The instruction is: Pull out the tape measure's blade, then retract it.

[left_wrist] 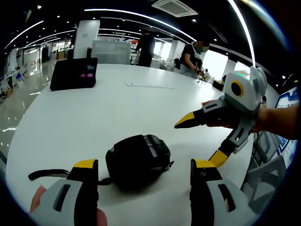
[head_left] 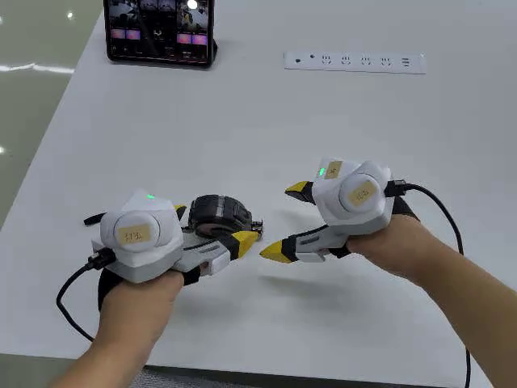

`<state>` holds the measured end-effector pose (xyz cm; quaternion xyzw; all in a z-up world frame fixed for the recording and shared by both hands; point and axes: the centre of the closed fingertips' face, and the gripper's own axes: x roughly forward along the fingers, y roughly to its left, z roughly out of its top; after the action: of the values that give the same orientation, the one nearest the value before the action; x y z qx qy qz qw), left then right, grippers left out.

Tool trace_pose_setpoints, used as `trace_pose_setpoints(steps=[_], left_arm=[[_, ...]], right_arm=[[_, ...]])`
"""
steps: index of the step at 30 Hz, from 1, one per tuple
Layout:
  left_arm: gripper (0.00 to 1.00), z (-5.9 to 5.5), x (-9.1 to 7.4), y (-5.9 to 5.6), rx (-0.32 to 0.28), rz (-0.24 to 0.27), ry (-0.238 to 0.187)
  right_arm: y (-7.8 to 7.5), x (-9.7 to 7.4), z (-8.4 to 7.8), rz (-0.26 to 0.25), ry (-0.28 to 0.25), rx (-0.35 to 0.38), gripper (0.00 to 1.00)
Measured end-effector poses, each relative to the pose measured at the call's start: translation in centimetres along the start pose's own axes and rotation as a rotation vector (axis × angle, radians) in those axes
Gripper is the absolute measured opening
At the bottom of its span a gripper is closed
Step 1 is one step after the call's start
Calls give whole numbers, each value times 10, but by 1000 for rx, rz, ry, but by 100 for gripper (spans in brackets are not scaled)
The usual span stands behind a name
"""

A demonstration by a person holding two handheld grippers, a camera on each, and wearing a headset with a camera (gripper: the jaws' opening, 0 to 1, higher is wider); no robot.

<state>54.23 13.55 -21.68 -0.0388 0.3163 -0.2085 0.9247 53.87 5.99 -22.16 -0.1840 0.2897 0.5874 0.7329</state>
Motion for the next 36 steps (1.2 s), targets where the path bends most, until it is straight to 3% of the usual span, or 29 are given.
trace_pose_setpoints(steps=[13, 20, 36], left_arm=[[85, 1, -17, -5, 88, -77, -11], [91, -3, -27, -4, 152, -104, 5], [99, -12, -51, -1, 213, -165, 25]], right_arm=[[-1, -31, -6, -34, -55, 63, 73], [3, -48, -19, -52, -41, 71, 78], [8, -83, -38, -101, -56, 117, 83]])
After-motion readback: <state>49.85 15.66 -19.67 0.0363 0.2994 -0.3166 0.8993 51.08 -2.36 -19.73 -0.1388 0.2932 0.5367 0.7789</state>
